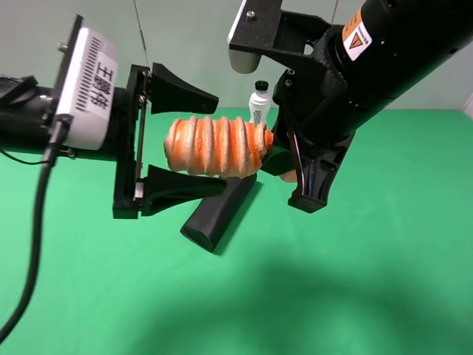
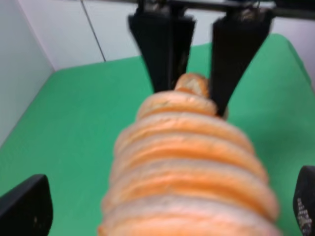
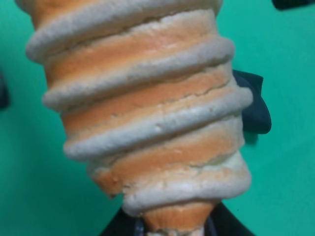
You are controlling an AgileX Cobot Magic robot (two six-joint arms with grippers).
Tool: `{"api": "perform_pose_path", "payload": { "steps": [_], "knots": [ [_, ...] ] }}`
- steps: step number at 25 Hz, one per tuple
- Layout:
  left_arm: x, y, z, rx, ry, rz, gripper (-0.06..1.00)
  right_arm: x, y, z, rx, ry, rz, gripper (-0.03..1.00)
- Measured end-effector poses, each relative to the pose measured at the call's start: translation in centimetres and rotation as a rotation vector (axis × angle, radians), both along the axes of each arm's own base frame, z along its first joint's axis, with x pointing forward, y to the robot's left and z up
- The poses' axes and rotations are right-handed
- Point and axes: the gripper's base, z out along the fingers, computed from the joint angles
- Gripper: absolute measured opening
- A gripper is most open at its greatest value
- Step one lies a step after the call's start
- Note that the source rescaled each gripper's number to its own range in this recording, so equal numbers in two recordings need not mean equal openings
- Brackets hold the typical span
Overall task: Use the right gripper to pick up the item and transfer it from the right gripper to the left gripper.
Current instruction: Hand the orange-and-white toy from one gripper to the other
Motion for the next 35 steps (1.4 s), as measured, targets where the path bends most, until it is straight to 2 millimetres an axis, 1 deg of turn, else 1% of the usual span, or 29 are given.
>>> {"api": "perform_pose_path", "payload": {
  "steps": [4, 7, 11, 16, 17, 18, 19, 20, 21, 22, 30, 33, 35],
  "knots": [
    [0.5, -0.3, -1.3, 0.011, 0.036, -0.014, 0.97, 0.0, 0.0, 0.0, 0.0, 0.0, 0.0, 0.0],
    [0.8, -0.5, -1.4, 0.005, 0.038, -0.023, 0.95, 0.0, 0.0, 0.0, -0.001, 0.001, 0.0, 0.0],
    [0.9, -0.6, -1.1, -0.007, 0.031, -0.025, 0.86, 0.0, 0.0, 0.0, -0.001, 0.001, 0.0, 0.0],
    [0.9, -0.7, -1.0, -0.013, 0.027, -0.031, 0.7, 0.0, 0.0, 0.0, -0.001, 0.001, 0.0, 0.0],
    [0.9, -0.7, -0.9, -0.013, 0.02, -0.035, 0.65, 0.0, 0.0, 0.0, -0.001, 0.001, 0.0, 0.0],
    [0.9, -0.7, -0.9, -0.014, 0.011, -0.043, 0.59, 0.0, 0.0, 0.0, -0.001, 0.001, 0.0, 0.0],
    [0.9, -0.7, -0.9, -0.012, -0.001, -0.049, 0.49, 0.0, 0.0, 0.0, -0.001, 0.001, 0.0, 0.0],
    [0.9, -0.7, -0.9, -0.012, -0.007, -0.055, 0.37, 0.0, 0.0, 0.0, -0.001, 0.001, 0.0, 0.0],
    [0.8, -0.7, -0.8, -0.012, -0.012, -0.06, 0.31, 0.0, 0.0, 0.0, -0.001, 0.001, 0.0, 0.0],
    [0.8, -0.8, -0.8, -0.016, -0.014, -0.065, 0.28, 0.0, 0.0, 0.0, -0.001, 0.001, 0.0, 0.0],
    [0.7, -0.8, -0.7, -0.022, -0.024, -0.082, 0.18, 0.0, 0.0, 0.0, -0.002, 0.001, 0.0, 0.0],
    [0.7, -0.8, -0.8, -0.021, -0.024, -0.082, 0.18, 0.0, 0.0, 0.0, -0.002, 0.001, 0.0, 0.0],
    [0.7, -0.8, -0.8, -0.02, -0.025, -0.081, 0.16, 0.0, 0.0, 0.0, -0.002, 0.001, 0.0, 0.0]
  ]
}}
